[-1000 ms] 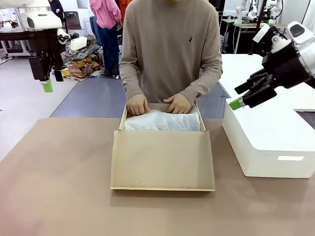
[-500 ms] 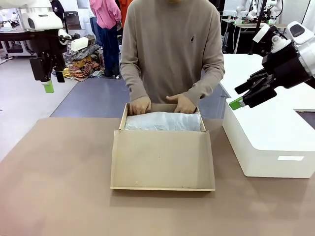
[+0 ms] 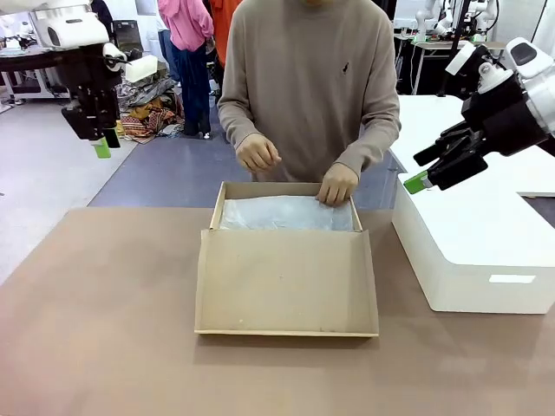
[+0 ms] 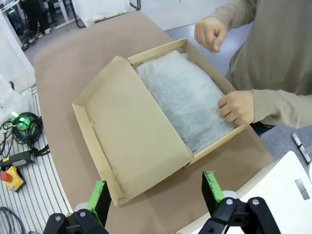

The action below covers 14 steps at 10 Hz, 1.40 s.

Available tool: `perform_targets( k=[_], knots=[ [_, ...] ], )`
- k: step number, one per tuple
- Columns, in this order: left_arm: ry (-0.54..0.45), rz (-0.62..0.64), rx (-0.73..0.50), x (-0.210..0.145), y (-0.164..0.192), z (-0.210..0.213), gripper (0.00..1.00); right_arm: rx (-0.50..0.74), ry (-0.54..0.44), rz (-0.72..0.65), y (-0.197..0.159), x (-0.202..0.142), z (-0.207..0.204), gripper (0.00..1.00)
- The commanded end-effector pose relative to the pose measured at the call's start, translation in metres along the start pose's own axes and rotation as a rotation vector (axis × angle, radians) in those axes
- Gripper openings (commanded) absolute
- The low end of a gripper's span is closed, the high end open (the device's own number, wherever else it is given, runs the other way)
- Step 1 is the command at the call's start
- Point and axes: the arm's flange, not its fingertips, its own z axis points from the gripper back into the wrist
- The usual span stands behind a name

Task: Pack the shoes into the box.
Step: Close the Shoes Box.

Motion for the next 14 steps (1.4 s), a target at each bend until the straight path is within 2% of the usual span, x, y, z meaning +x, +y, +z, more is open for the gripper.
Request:
perform_targets(
  k=[1, 8, 9, 10, 13, 14],
  knots=[
    [-0.031, -0.031, 0.031, -0.007, -0.007, -0.006, 0.00, 0.016, -0.025, 0.015, -0.003, 0.001, -0.001, 1.00],
    [-0.031, -0.004, 0.051, -0.005, -0.007, -0.004, 0.00, 0.016, -0.025, 0.015, -0.003, 0.001, -0.001, 1.00],
    [0.036, -0.012, 0.064, -0.005, -0.007, -0.001, 0.00, 0.016, -0.025, 0.015, -0.003, 0.001, -0.001, 1.00],
    [-0.009, -0.005, 0.029, 0.000, 0.001, -0.002, 0.00, 0.016, -0.025, 0.015, -0.003, 0.001, -0.001, 1.00],
    [0.002, -0.008, 0.034, -0.001, 0.002, -0.001, 0.00, 0.016, -0.025, 0.015, -0.003, 0.001, -0.001, 1.00],
    [-0.065, 0.010, -0.019, -0.004, 0.009, -0.006, 0.00, 0.016, -0.025, 0.015, -0.003, 0.001, -0.001, 1.00]
  ],
)
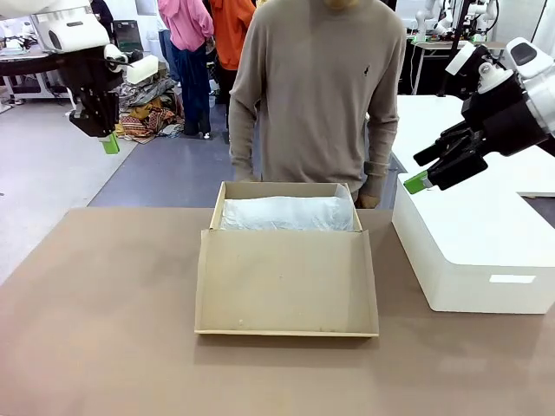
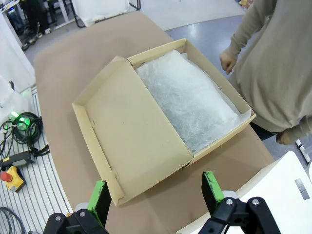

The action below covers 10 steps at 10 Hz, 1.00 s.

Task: Pack the shoes into the box.
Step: Close the Shoes Box.

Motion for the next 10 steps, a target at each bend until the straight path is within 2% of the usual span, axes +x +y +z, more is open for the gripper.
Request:
perform_targets(
  k=[1, 3, 5, 10],
  knots=[
    [-0.112, 0.035, -0.071, -0.006, 0.011, -0.010, 0.00, 0.016, -0.025, 0.015, -0.003, 0.001, -0.001, 1.00],
    [-0.219, 0.065, -0.093, -0.012, 0.017, -0.031, 0.00, 0.016, -0.025, 0.015, -0.003, 0.001, -0.001, 1.00],
    [-0.276, 0.107, -0.157, -0.018, 0.020, -0.055, 0.00, 0.016, -0.025, 0.015, -0.003, 0.001, -0.001, 1.00],
    [-0.338, 0.178, -0.277, -0.020, 0.018, -0.122, 0.00, 0.016, -0.025, 0.015, -0.003, 0.001, -0.001, 1.00]
  ],
)
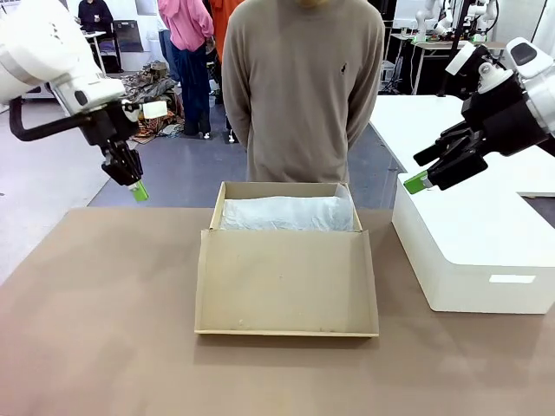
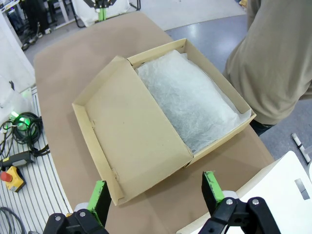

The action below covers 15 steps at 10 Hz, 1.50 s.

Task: Pack the shoes into the box.
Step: Close the Shoes Box.

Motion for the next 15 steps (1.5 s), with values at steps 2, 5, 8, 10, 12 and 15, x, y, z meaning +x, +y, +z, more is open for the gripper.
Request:
perform_targets(
  k=[2, 5, 8, 10, 12, 15],
  knots=[
    [-0.040, 0.009, -0.051, -0.002, 0.001, -0.023, 0.00, 0.016, -0.025, 0.015, -0.003, 0.001, -0.001, 1.00],
    [-0.016, 0.013, -0.057, -0.001, 0.003, -0.028, 0.00, 0.016, -0.025, 0.015, -0.003, 0.001, -0.001, 1.00],
    [-0.016, 0.013, -0.057, -0.001, 0.003, -0.028, 0.00, 0.016, -0.025, 0.015, -0.003, 0.001, -0.001, 1.00],
    [-0.014, 0.010, -0.058, 0.000, 0.003, -0.029, 0.00, 0.016, -0.025, 0.015, -0.003, 0.001, -0.001, 1.00],
    [-0.060, 0.006, -0.050, 0.004, 0.020, -0.048, 0.00, 0.016, -0.025, 0.015, -0.003, 0.001, -0.001, 1.00],
    [-0.100, 0.049, 0.001, 0.005, 0.038, -0.080, 0.00, 0.016, -0.025, 0.015, -0.003, 0.001, -0.001, 1.00]
  ],
)
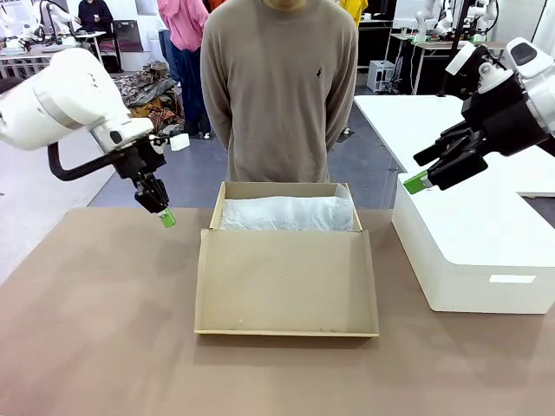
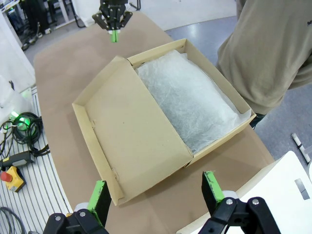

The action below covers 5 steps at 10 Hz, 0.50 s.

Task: Pack the shoes into the box.
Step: Close the Shoes Box.

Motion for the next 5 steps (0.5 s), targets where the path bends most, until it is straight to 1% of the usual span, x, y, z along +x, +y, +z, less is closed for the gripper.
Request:
perform_targets(
  k=[1, 4, 5],
  knots=[
    [-0.030, 0.023, -0.001, -0.003, 0.006, -0.020, 0.00, 0.016, -0.025, 0.015, -0.003, 0.001, -0.001, 1.00],
    [-0.059, 0.045, -0.035, -0.014, 0.019, -0.044, 0.00, 0.016, -0.025, 0.015, -0.003, 0.001, -0.001, 1.00],
    [-0.078, 0.045, -0.067, -0.017, 0.022, -0.052, 0.00, 0.016, -0.025, 0.015, -0.003, 0.001, -0.001, 1.00]
  ],
)
